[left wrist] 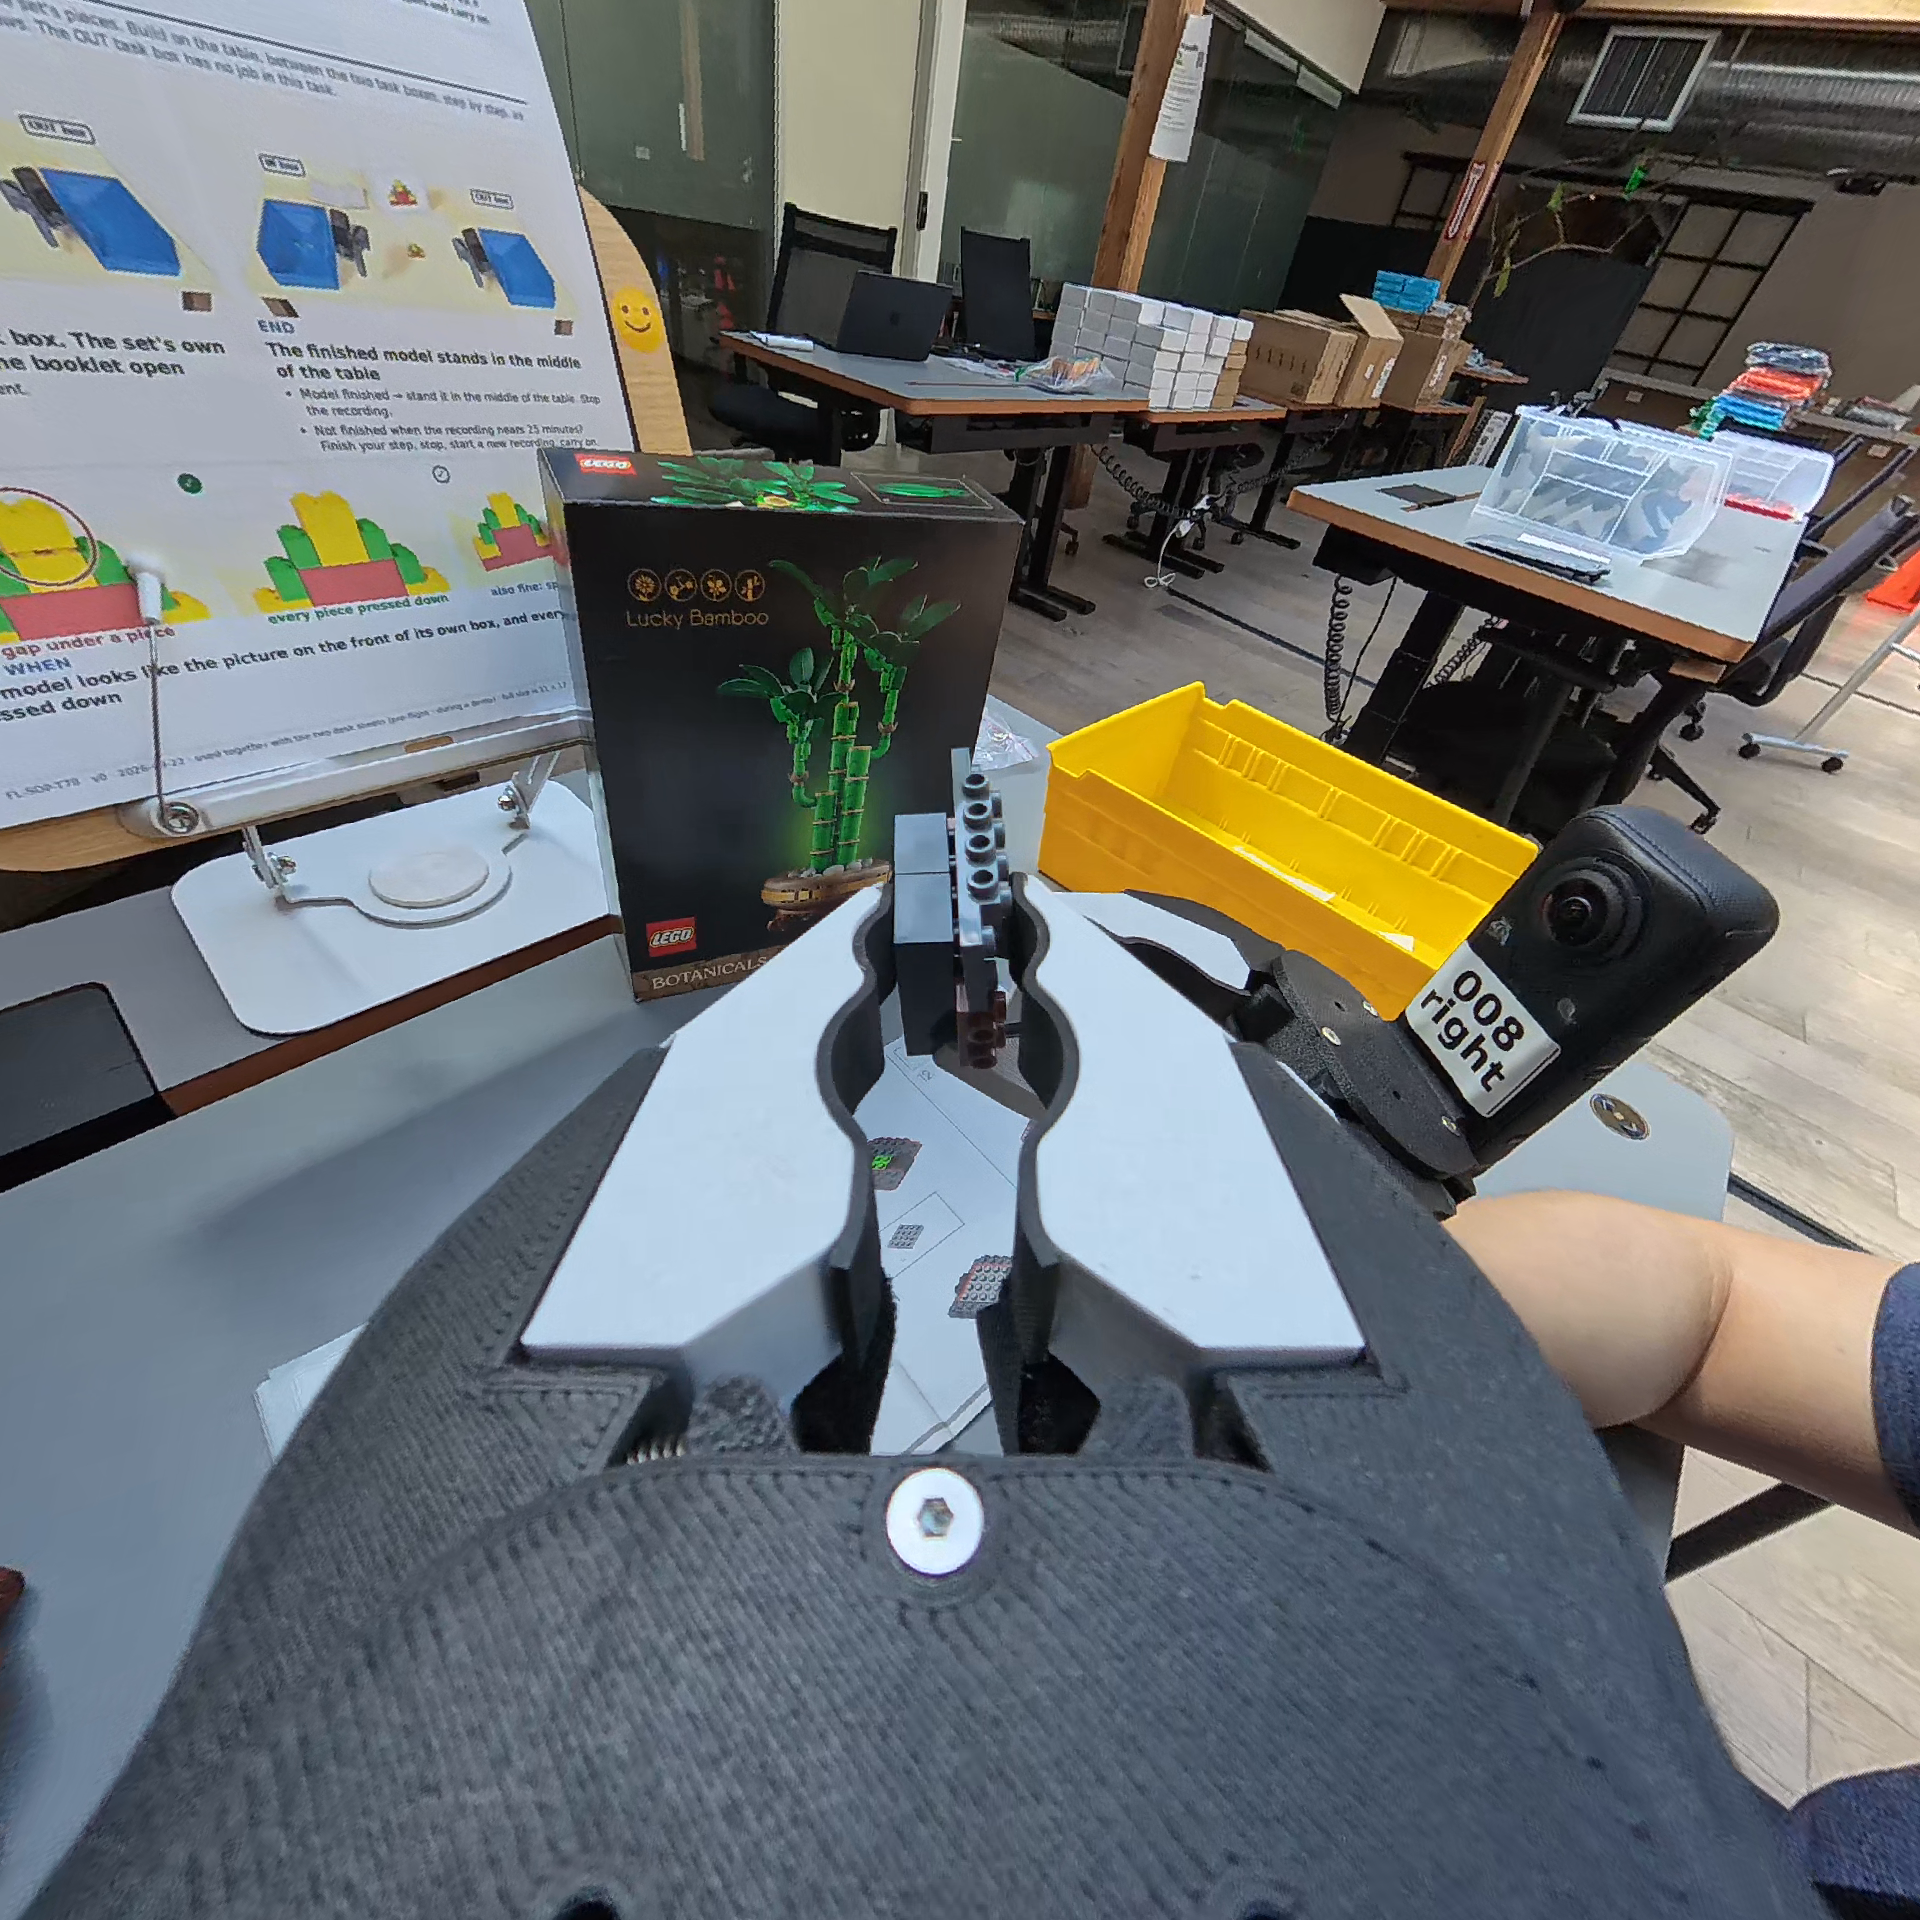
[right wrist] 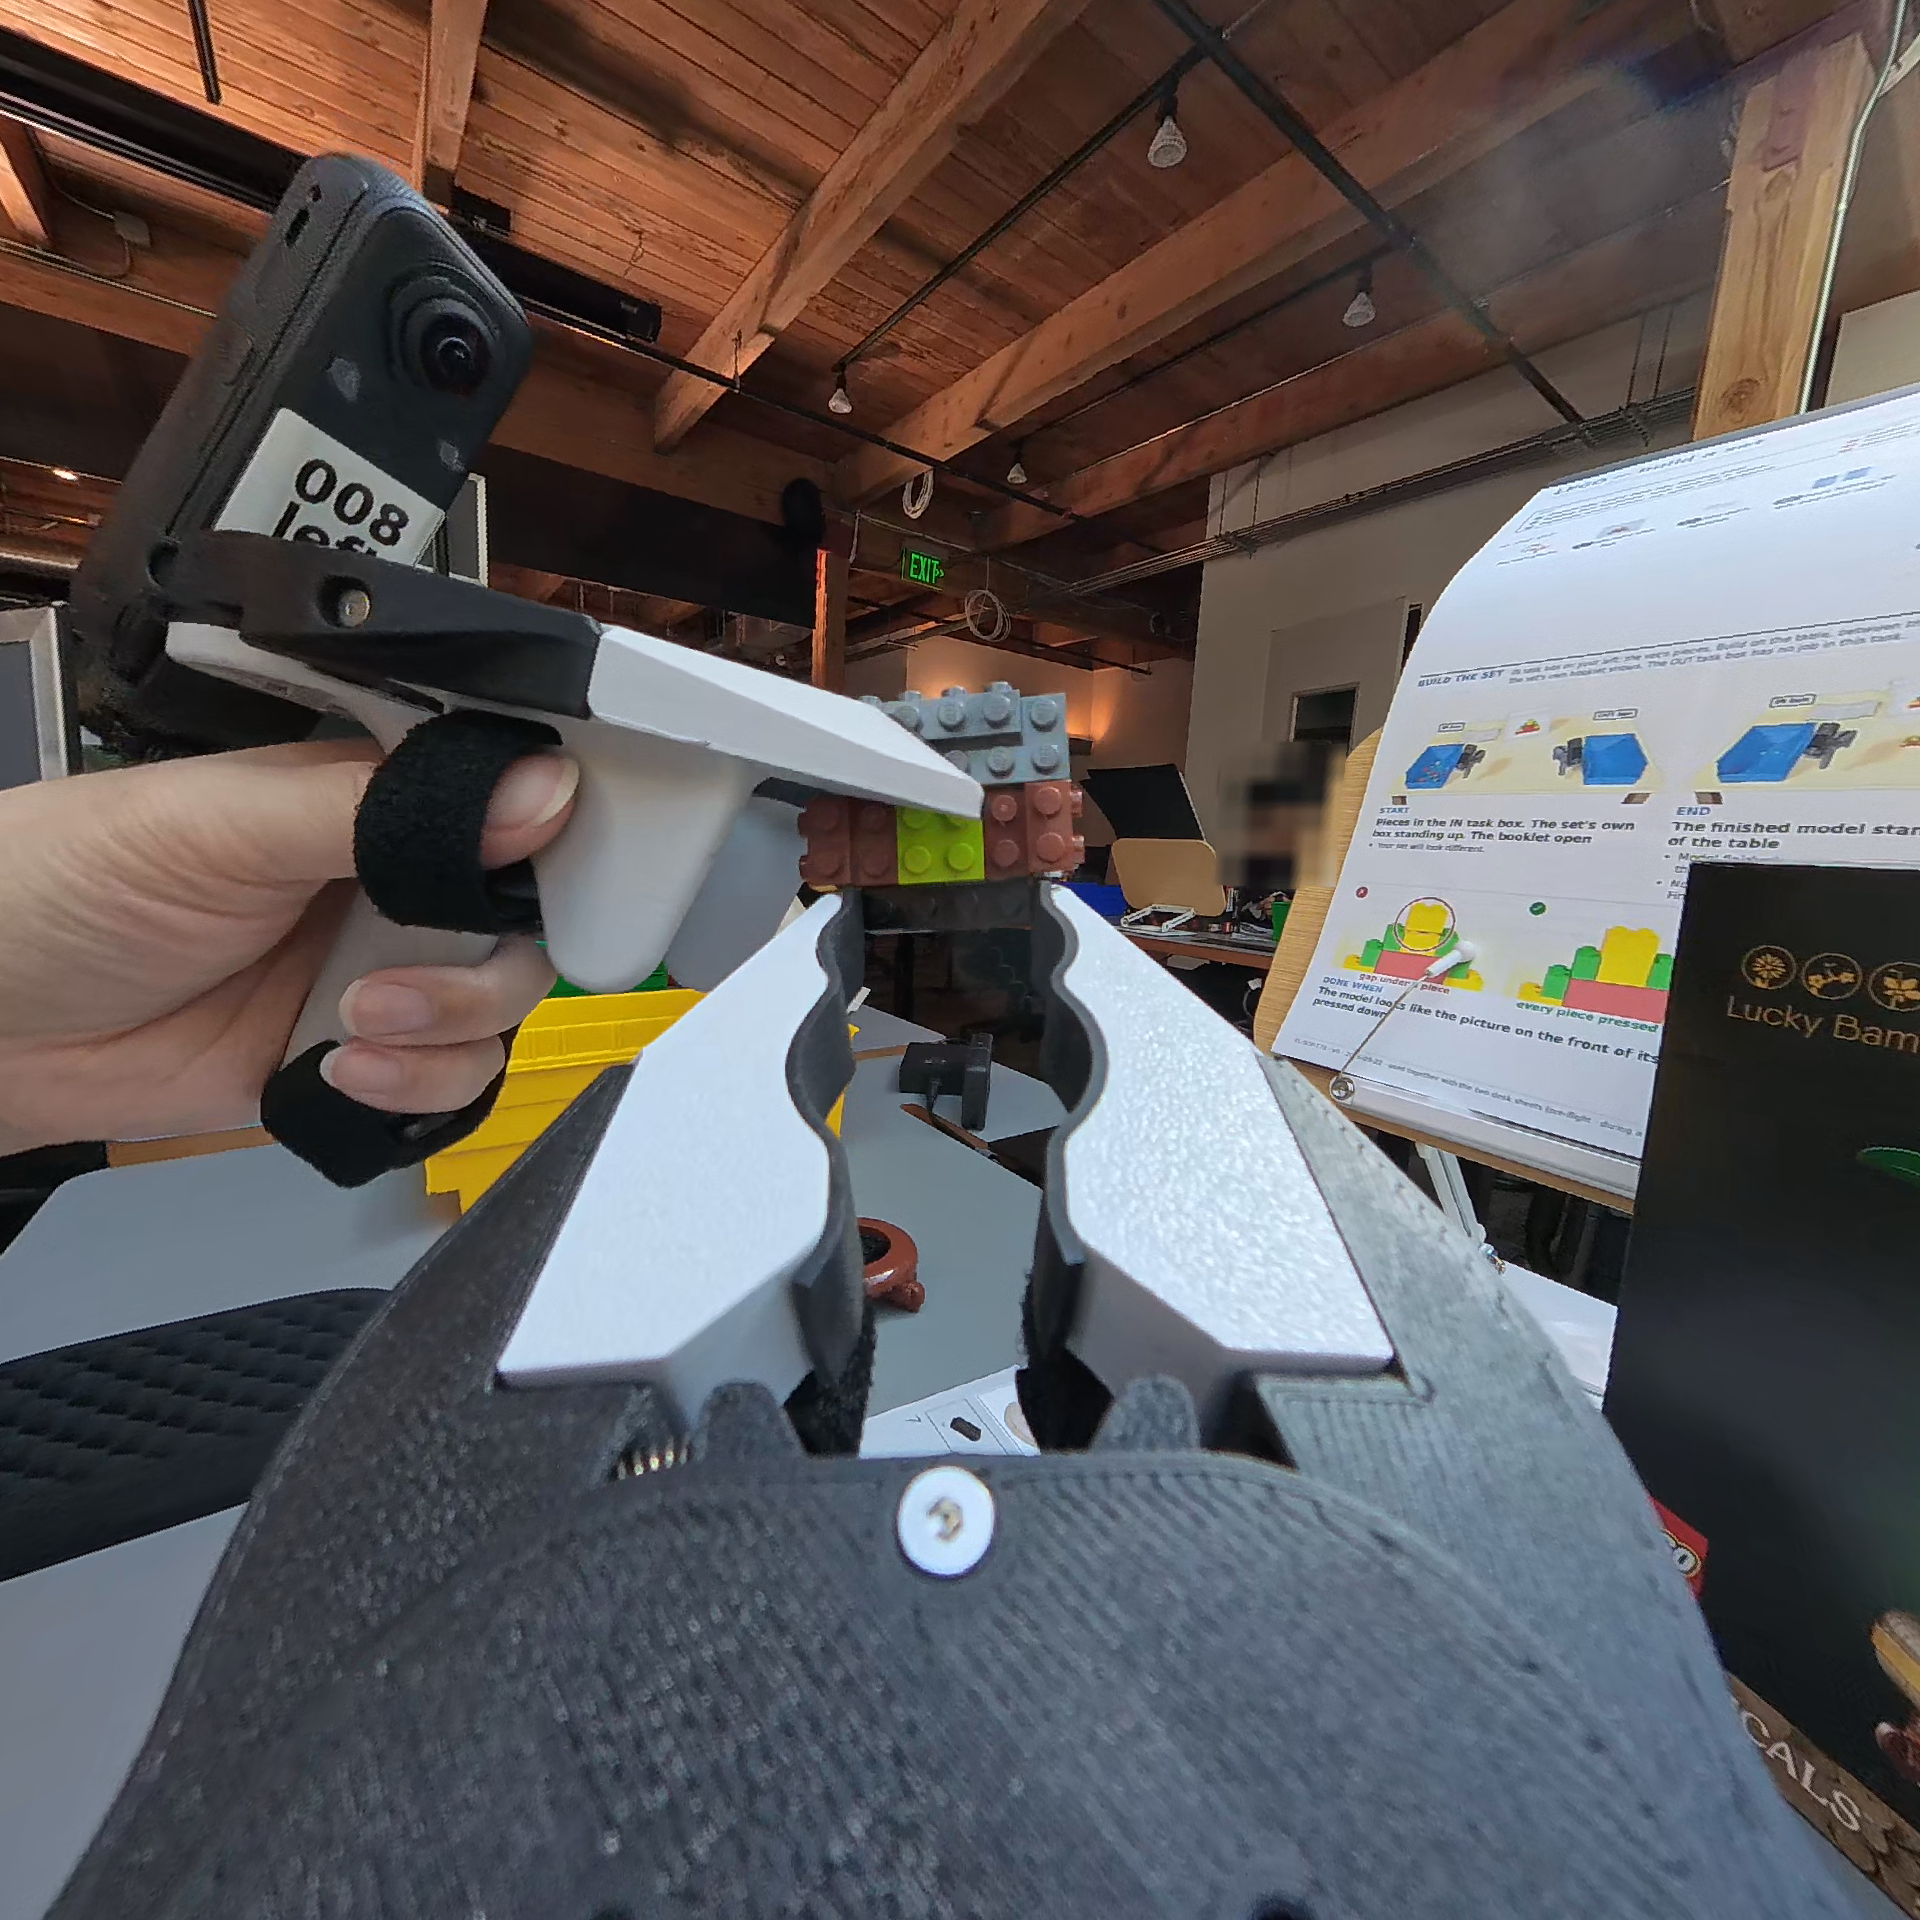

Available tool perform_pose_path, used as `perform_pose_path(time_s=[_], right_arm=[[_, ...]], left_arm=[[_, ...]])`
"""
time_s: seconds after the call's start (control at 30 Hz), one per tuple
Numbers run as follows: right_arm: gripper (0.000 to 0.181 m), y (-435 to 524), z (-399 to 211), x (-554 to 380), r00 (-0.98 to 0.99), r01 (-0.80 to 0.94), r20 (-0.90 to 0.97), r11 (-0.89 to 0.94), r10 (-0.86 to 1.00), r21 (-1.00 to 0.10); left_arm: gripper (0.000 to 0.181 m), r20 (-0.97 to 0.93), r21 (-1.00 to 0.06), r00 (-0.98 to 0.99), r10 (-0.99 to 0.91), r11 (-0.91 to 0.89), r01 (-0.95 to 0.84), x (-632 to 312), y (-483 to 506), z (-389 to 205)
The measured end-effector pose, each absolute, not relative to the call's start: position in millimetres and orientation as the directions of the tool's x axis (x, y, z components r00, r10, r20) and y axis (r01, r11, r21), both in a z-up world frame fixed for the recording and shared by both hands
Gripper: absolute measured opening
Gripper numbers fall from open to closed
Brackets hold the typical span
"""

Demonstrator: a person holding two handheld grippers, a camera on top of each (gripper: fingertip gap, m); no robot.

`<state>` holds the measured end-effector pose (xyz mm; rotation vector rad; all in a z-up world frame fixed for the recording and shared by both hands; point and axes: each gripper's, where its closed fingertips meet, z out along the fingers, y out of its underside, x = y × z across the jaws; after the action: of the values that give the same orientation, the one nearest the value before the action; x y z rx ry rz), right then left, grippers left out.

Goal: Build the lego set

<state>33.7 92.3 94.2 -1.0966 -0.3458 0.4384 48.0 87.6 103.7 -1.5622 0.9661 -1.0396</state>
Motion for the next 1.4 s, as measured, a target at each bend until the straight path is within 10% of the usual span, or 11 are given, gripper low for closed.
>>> perform_pose_path(time_s=[1.4], right_arm=[[0.031, 75.4, 112.0, 44.1, 0.901, -0.149, 0.103, 0.524, 0.422, -0.838]], left_arm=[[0.014, -0.193, -0.981, 0.321, -0.927, 0.182, -0.064, 63.2, 70.5, 122.7]])
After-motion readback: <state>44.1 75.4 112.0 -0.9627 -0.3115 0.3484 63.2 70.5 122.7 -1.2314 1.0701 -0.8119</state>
